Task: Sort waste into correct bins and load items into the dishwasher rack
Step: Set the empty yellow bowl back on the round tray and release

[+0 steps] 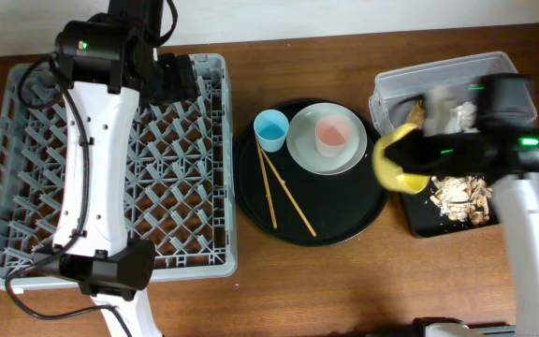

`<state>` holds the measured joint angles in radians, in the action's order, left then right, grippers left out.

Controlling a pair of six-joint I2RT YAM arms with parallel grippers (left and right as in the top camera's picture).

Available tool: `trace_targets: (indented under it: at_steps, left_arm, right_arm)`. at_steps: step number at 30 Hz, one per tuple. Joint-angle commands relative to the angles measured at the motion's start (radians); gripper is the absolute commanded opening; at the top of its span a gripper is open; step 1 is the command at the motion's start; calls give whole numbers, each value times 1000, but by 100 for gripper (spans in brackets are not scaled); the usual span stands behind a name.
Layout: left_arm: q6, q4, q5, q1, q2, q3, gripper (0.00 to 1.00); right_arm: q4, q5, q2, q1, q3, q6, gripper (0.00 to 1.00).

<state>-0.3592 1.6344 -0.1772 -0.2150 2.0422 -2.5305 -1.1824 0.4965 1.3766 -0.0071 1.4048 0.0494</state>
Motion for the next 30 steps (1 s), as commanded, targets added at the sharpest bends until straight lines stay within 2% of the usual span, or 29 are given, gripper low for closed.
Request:
trace_targets:
  at_steps: [1,3,6,12,19,21,23,24,25,30]
  left_arm:
    - [13,-2,-14,0,-3,-8,99]
    - [13,-2,-14,0,-3,-8,99]
    - [13,-2,-14,0,-3,-8,99]
    - [13,-1,-14,0,-3,-8,99]
    - [13,-1,-14,0,-3,-8,99]
    - [13,-1,-14,0,-3,-8,99]
    - [13,-2,-14,0,-3,-8,99]
    - [13,-1,-14,0,-3,-8,99]
    - [13,-2,-14,0,-3,-8,99]
    - [13,-2,-14,0,-3,-8,99]
  right_arm:
    - [-5,-417,59,253,-56,122,4]
    - [21,-504,92,333,-84,186,4]
    - [148,-501,142,425,-150,196,4]
    - [254,-524,249,437,-227,195,4]
    - [313,-562,390,437,-232,195,4]
    - [314,-562,410,437,-232,195,8]
    - [313,-562,412,437,-232,195,23]
    - [313,-562,411,437,-232,195,34]
    - [313,-562,410,437,-232,195,38]
    - [229,-562,384,437,-144,192,38]
